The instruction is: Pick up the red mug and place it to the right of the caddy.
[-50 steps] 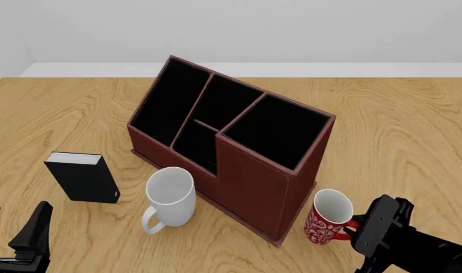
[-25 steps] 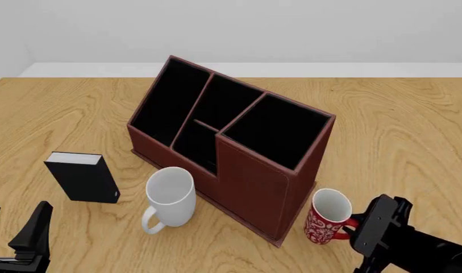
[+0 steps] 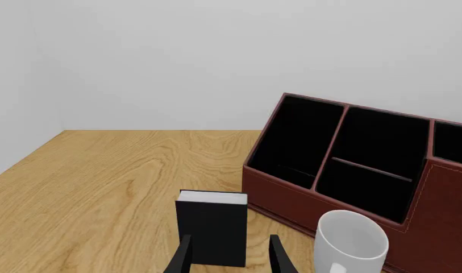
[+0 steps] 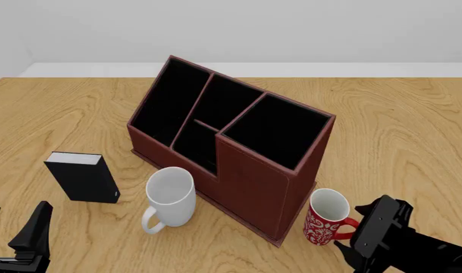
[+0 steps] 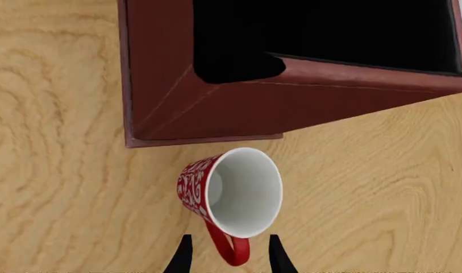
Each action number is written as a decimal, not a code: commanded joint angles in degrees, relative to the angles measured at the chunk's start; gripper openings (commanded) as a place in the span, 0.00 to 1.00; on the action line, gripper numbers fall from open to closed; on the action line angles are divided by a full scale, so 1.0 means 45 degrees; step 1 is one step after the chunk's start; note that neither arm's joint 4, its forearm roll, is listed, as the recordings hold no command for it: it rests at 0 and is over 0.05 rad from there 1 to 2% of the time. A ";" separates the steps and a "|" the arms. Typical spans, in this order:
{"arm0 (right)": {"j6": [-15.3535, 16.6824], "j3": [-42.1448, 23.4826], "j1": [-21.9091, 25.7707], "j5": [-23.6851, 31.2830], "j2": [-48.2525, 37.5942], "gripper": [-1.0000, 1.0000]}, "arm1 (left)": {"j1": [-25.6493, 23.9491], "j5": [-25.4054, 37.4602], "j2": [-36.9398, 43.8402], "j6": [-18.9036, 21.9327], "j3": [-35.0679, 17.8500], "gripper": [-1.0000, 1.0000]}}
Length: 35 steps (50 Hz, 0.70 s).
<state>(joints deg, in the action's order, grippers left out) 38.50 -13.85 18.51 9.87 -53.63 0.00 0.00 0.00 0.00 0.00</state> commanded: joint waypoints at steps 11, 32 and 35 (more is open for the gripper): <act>-0.0100 -0.0543 -0.0517 0.1171 0.0823 1.00 | 0.0000 0.0000 0.0000 0.0000 0.0000 1.00; -0.0109 -0.3423 -0.1326 0.7834 0.7072 1.00 | 0.0000 0.0000 0.0000 0.0000 0.0000 1.00; -0.0404 -0.4218 -0.1367 0.9420 0.8459 1.00 | 0.0000 0.0000 0.0000 0.0000 0.0000 1.00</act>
<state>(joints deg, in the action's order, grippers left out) 37.81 -25.86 13.49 36.51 -30.01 0.00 0.00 0.00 0.00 0.00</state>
